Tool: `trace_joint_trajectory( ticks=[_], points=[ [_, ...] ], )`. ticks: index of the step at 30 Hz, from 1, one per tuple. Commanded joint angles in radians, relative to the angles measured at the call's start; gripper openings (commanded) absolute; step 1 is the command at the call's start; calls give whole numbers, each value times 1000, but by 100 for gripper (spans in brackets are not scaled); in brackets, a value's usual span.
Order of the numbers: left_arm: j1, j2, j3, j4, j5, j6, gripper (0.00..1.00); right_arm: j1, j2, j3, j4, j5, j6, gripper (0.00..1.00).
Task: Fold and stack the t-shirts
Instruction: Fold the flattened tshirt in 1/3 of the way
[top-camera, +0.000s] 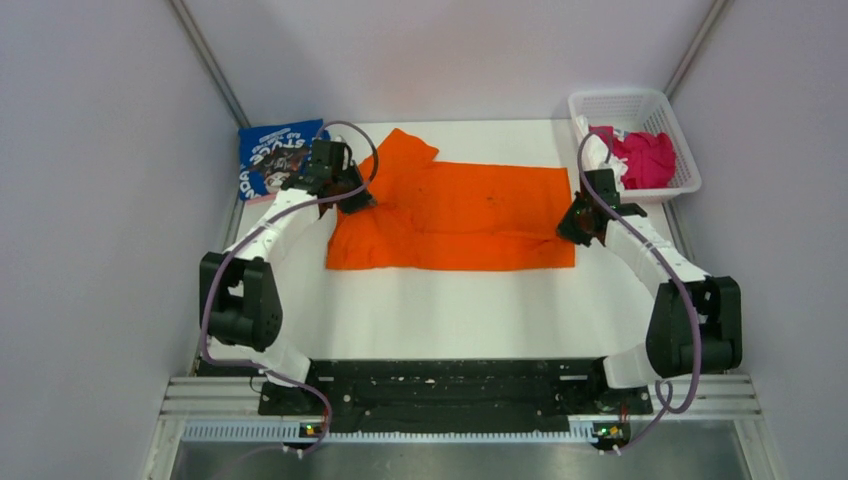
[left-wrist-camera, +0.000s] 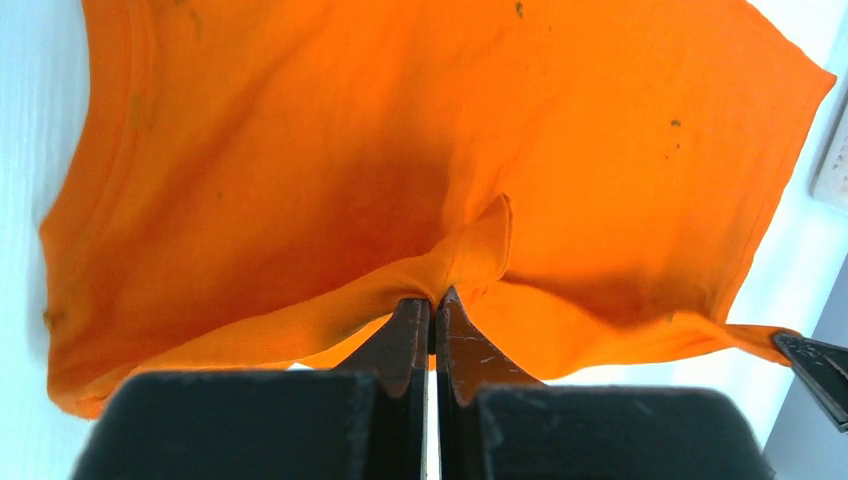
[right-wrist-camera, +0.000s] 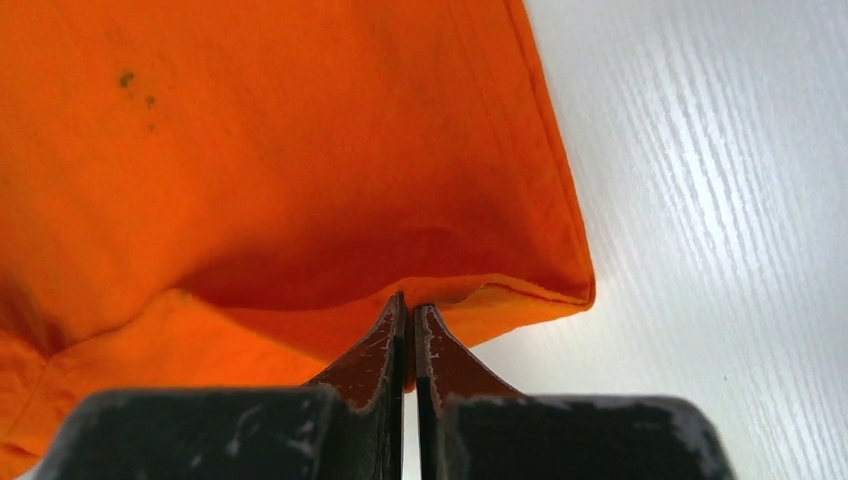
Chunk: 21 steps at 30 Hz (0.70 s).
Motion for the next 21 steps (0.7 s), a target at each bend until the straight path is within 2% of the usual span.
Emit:
trace_joint_trajectory(
  ticks=[1, 3, 6, 7, 8, 10, 11, 12, 13, 15, 17, 21],
  points=[
    [39, 77, 82, 116, 128, 120, 0, -38, 50, 56, 61, 14, -27, 1],
    [48, 126, 114, 142, 172, 156, 0, -42, 83, 67, 77, 7, -32, 3],
    [63, 213, 183, 109, 140, 188, 1, -46, 135, 99, 96, 27, -35, 10],
    [70, 246, 216, 74, 115, 195, 6, -48, 152, 112, 95, 41, -31, 12],
    [78, 278, 258, 34, 86, 198, 22, -50, 161, 121, 92, 62, -26, 14],
    [96, 331, 332, -23, 62, 207, 57, -57, 168, 140, 73, 127, -4, 36],
    [103, 352, 360, -35, 74, 212, 85, -58, 170, 146, 64, 168, 6, 58],
    [112, 370, 380, -29, 96, 221, 97, -59, 167, 154, 30, 214, 17, 92],
    [118, 378, 396, -19, 107, 228, 99, -59, 161, 157, 10, 256, 20, 98],
    [128, 387, 428, -34, 132, 229, 99, -59, 137, 138, -6, 300, 3, 99],
    [130, 361, 429, -74, 148, 211, 99, -59, 82, 103, 11, 252, -35, 99],
    [113, 206, 169, 79, 236, 142, 99, -22, -2, -20, 153, 18, -103, 99]
  ],
)
